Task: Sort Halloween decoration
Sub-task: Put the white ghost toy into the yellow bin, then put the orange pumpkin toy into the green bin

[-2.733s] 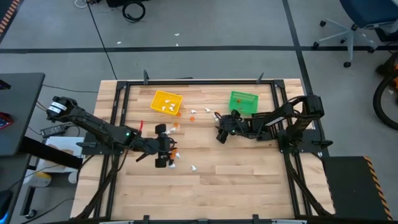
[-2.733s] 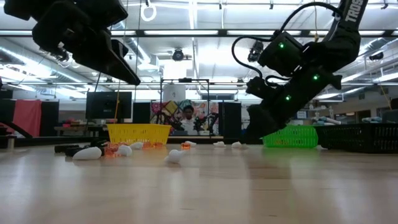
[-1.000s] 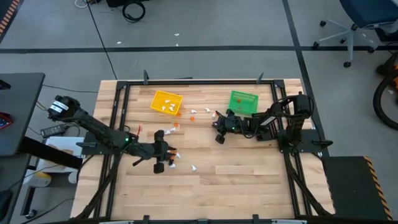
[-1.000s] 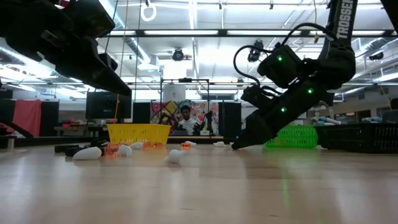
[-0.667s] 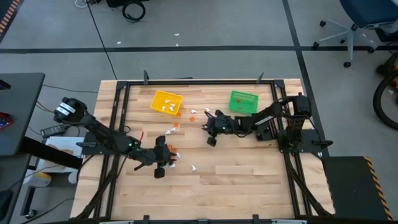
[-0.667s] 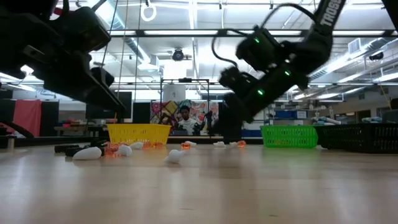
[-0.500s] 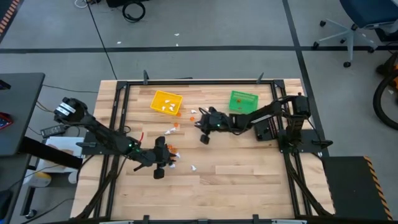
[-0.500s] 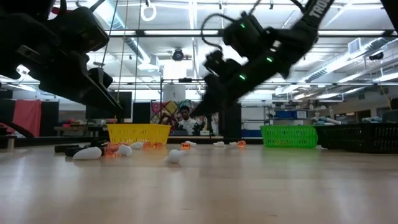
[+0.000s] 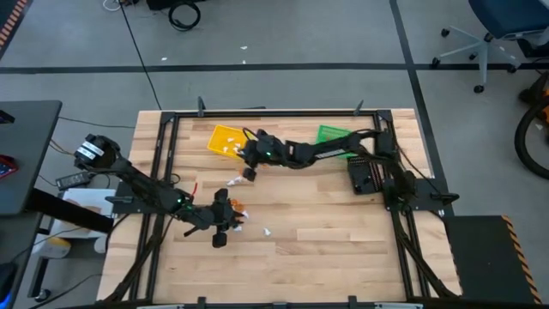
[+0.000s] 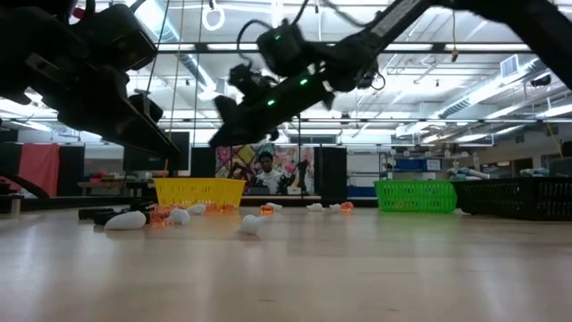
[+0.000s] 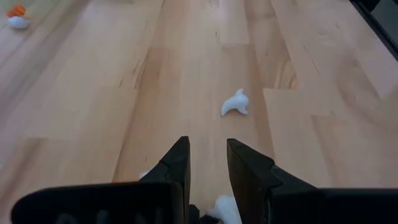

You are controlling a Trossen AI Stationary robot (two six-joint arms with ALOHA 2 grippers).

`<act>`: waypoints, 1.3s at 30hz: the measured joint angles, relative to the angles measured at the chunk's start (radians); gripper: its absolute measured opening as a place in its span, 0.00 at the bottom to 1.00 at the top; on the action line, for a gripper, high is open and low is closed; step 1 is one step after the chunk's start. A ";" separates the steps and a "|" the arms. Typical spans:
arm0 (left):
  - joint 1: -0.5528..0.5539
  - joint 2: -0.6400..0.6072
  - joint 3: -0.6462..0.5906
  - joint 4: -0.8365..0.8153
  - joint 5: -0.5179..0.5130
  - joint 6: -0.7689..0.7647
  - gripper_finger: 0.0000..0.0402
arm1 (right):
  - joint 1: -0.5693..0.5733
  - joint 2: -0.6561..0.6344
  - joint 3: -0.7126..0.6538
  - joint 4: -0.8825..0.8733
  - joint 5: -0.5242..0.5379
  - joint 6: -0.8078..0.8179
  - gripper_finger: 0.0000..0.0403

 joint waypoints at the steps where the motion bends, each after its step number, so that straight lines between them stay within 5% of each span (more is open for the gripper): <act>1: -0.003 0.000 0.000 0.000 0.000 -0.004 0.20 | -0.008 0.019 0.026 -0.028 0.001 0.008 0.15; 12: -0.008 0.000 0.000 -0.001 0.000 -0.014 0.20 | -0.065 0.205 0.266 -0.162 -0.026 0.115 0.18; 26: -0.011 0.000 0.000 0.007 -0.003 -0.033 0.20 | -0.070 0.102 0.272 -0.350 -0.095 0.012 0.33; 33: -0.011 0.000 0.000 0.001 -0.003 -0.039 0.20 | -0.015 -0.097 0.041 -0.298 -0.059 -0.059 0.32; 39: -0.009 0.000 0.000 0.008 -0.003 -0.011 0.20 | 0.013 -0.193 -0.264 -0.009 -0.022 -0.019 0.33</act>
